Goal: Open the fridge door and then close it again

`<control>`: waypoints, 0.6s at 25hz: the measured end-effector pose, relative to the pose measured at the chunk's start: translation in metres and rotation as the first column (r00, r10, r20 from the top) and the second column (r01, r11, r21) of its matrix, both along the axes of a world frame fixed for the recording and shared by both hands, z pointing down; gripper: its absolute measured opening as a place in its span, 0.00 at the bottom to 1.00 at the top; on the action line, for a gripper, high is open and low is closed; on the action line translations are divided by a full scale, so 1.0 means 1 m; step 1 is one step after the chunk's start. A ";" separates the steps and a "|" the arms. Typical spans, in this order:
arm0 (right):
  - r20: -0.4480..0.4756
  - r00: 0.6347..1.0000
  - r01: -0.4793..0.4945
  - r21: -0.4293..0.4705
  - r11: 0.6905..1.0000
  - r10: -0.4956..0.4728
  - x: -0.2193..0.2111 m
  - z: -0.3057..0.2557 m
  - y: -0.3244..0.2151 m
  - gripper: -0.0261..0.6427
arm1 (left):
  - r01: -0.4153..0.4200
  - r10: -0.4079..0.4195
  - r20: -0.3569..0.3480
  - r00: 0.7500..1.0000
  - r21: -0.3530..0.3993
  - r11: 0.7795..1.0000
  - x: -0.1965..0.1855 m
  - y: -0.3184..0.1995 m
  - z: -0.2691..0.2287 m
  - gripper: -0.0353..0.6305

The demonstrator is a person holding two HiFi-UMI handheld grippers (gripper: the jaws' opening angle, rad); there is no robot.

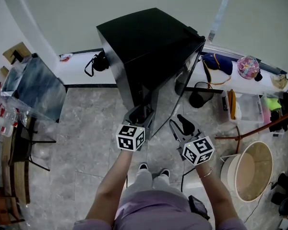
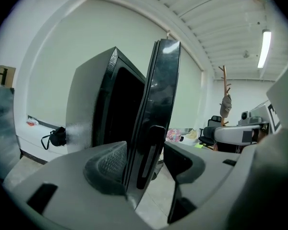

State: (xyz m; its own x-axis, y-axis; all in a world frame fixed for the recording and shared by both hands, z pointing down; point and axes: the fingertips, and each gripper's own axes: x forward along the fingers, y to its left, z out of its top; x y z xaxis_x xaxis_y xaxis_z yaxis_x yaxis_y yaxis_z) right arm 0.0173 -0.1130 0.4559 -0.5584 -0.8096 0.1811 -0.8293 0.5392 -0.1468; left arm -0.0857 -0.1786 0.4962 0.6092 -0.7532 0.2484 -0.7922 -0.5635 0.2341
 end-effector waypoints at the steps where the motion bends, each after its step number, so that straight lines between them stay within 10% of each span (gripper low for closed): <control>1: 0.003 1.000 -0.006 -0.004 1.000 0.006 0.000 0.002 0.000 0.26 | 0.003 -0.003 0.002 1.000 0.000 1.000 -0.002 -0.002 0.000 0.40; 15: 0.038 0.997 -0.065 -0.068 0.996 0.067 -0.005 0.023 -0.011 0.25 | 0.064 -0.064 0.008 0.998 -0.002 0.998 -0.032 -0.037 0.002 0.42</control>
